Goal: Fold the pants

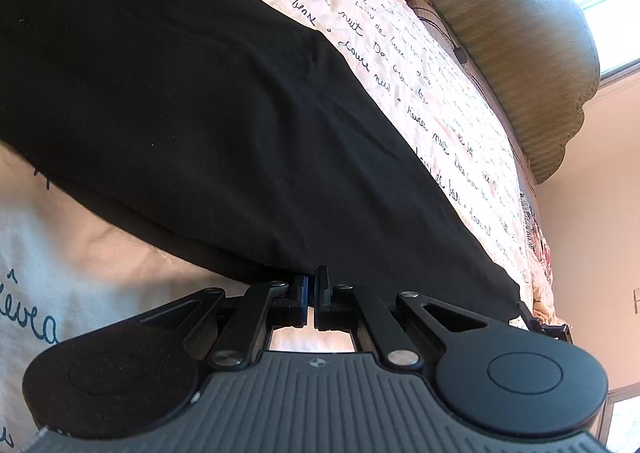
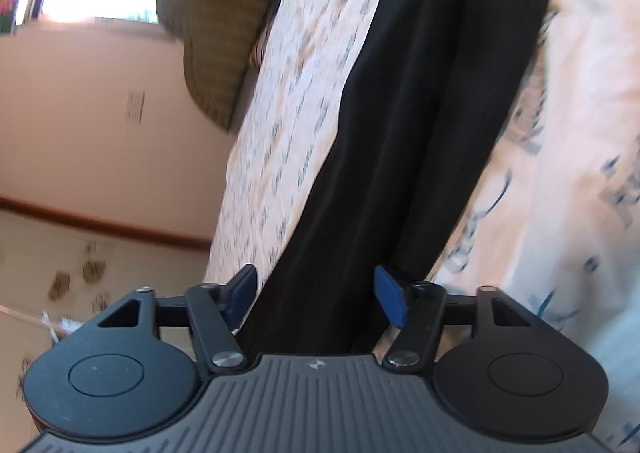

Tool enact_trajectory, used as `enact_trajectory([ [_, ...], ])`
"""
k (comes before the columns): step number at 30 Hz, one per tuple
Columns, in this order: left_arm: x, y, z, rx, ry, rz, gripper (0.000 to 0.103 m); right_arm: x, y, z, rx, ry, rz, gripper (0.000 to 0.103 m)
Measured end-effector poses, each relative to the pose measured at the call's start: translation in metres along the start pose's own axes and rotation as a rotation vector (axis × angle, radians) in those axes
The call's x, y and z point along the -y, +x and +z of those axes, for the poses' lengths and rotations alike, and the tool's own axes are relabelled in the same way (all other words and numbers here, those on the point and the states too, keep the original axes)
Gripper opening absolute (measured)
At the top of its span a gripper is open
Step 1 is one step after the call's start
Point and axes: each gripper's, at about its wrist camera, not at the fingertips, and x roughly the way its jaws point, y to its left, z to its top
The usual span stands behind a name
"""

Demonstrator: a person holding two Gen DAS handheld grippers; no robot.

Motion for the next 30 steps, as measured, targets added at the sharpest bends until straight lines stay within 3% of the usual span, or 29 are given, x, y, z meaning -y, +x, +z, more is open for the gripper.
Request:
enact_trajectory([
  [7,-0.005,-0.002,-0.002,-0.001,-0.001,-0.005,0.001,-0.017,0.026,-0.027,-0.125,-0.052,-0.002,0.074],
  [11,-0.006,0.0,-0.003,-0.007,-0.005,0.0,0.001,-0.023,0.028,-0.033,-0.106,-0.048,0.056,0.082],
  [13,-0.007,0.001,-0.004,-0.01,-0.006,0.001,0.002,-0.012,0.025,-0.025,-0.05,0.026,0.136,0.082],
  [17,-0.008,0.003,-0.003,-0.015,-0.011,-0.002,0.002,0.036,0.012,-0.016,0.049,0.357,0.453,0.082],
  [19,-0.008,0.004,-0.002,-0.016,-0.009,0.001,0.002,0.043,0.007,-0.017,0.07,0.384,0.511,0.082],
  [21,-0.006,0.006,-0.002,-0.016,-0.003,0.008,0.002,0.036,0.006,-0.022,0.048,0.326,0.471,0.089],
  [25,-0.006,0.009,-0.002,-0.014,-0.002,0.014,0.002,0.007,0.028,-0.04,-0.114,0.161,0.348,0.09],
  [27,-0.006,0.009,-0.003,-0.013,-0.003,0.015,0.002,-0.002,0.029,-0.041,-0.095,0.108,0.337,0.09],
  [30,-0.006,0.007,-0.004,-0.014,-0.002,0.015,0.003,0.012,0.017,-0.024,0.008,0.205,0.433,0.09],
])
